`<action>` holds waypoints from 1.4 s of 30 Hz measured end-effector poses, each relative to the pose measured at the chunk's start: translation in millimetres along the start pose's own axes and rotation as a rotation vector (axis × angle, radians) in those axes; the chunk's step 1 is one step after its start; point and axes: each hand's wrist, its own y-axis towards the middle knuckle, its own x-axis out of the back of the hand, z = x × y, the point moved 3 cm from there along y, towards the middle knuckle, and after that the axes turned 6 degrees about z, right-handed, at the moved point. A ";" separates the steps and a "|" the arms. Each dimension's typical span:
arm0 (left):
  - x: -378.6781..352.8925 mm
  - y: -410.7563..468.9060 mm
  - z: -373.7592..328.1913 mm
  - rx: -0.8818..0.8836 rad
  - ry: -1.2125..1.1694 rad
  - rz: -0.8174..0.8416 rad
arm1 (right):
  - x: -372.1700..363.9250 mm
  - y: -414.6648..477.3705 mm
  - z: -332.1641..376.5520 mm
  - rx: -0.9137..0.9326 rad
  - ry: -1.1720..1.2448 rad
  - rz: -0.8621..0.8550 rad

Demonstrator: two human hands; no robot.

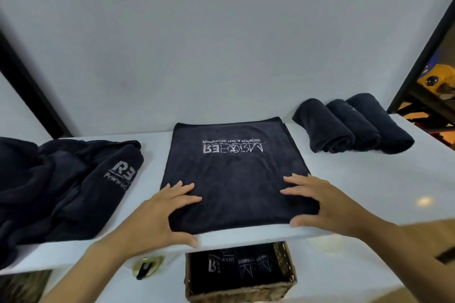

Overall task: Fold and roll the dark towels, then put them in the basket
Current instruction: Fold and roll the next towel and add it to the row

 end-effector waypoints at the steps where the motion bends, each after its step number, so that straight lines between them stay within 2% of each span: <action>1: 0.4 -6.3 0.6 0.009 0.015 -0.017 | -1.2 -6.8 2.9 -0.006 -0.040 0.005; 5: -3.9 -27.3 0.1 0.019 0.175 -0.232 | -2.6 -22.5 14.3 -0.042 -0.284 -0.162; 7: -5.9 -40.6 -7.9 0.028 0.226 -0.300 | -3.8 -31.2 25.4 -0.086 -0.382 -0.135; 9: -6.1 -58.2 -18.1 -0.011 0.234 -0.300 | -5.9 -47.6 33.4 -0.088 -0.390 -0.065; 16: -10.1 -91.3 -32.5 -0.011 0.153 -0.127 | -3.7 -81.3 50.0 -0.007 -0.217 0.137; 19: 1.6 -67.6 -33.9 0.055 0.055 -0.139 | 8.2 -60.6 48.5 -0.063 0.002 0.031; 22: 16.0 -25.9 -17.7 0.157 0.031 -0.301 | 25.8 -22.7 27.7 -0.174 0.087 -0.154; 25: 35.1 25.9 11.7 0.327 -0.045 -0.429 | 41.4 27.5 -3.4 -0.314 0.243 -0.267; 29: 51.8 82.8 48.2 0.539 -0.132 -0.398 | 51.7 90.0 -37.4 -0.456 0.294 -0.258; 33: 59.8 108.1 63.9 0.636 -0.143 -0.316 | 54.0 124.0 -52.7 -0.579 0.206 -0.189; 37: 68.7 111.7 66.1 0.626 -0.178 -0.317 | 60.1 134.1 -49.9 -0.598 0.143 -0.194; 40: 75.3 112.2 63.7 0.536 -0.260 -0.339 | 69.6 135.2 -53.1 -0.565 0.239 -0.259; 42: 79.6 113.9 64.2 0.476 -0.410 -0.384 | 76.6 137.2 -55.6 -0.538 0.323 -0.299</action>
